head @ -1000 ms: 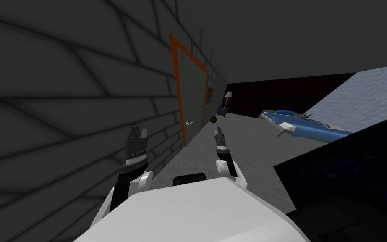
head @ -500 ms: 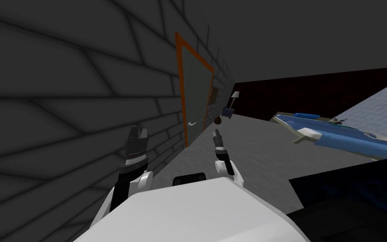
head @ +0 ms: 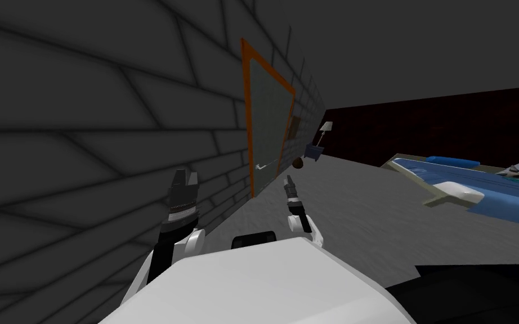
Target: Pull the door open
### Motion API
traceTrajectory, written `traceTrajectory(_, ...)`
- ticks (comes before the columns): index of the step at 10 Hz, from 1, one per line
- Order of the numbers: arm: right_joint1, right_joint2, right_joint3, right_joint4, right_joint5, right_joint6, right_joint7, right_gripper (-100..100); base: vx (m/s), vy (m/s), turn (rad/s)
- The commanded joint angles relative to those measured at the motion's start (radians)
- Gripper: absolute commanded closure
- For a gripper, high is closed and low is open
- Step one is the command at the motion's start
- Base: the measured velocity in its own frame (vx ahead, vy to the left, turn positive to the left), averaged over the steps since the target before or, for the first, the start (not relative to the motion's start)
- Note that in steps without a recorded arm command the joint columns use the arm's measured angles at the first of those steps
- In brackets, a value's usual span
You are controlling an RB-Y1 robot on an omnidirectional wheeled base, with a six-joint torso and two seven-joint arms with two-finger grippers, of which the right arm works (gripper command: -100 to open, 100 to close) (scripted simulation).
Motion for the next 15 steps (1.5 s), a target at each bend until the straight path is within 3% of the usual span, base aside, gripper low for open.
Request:
traceTrajectory(1,-0.020,-0.011,0.001,0.050,-0.006,-0.009,-0.014,-100,0.055,-0.051,0.244)
traceTrajectory(6,-0.057,-0.032,0.004,0.163,-0.019,-0.040,-0.040,-100,0.050,-0.050,0.135)
traceTrajectory(12,-0.120,-0.066,0.009,0.342,-0.040,-0.093,-0.086,-100,0.051,-0.058,0.155)
traceTrajectory(15,-0.132,-0.073,0.010,0.392,-0.044,-0.104,-0.095,-100,0.031,-0.045,0.099)
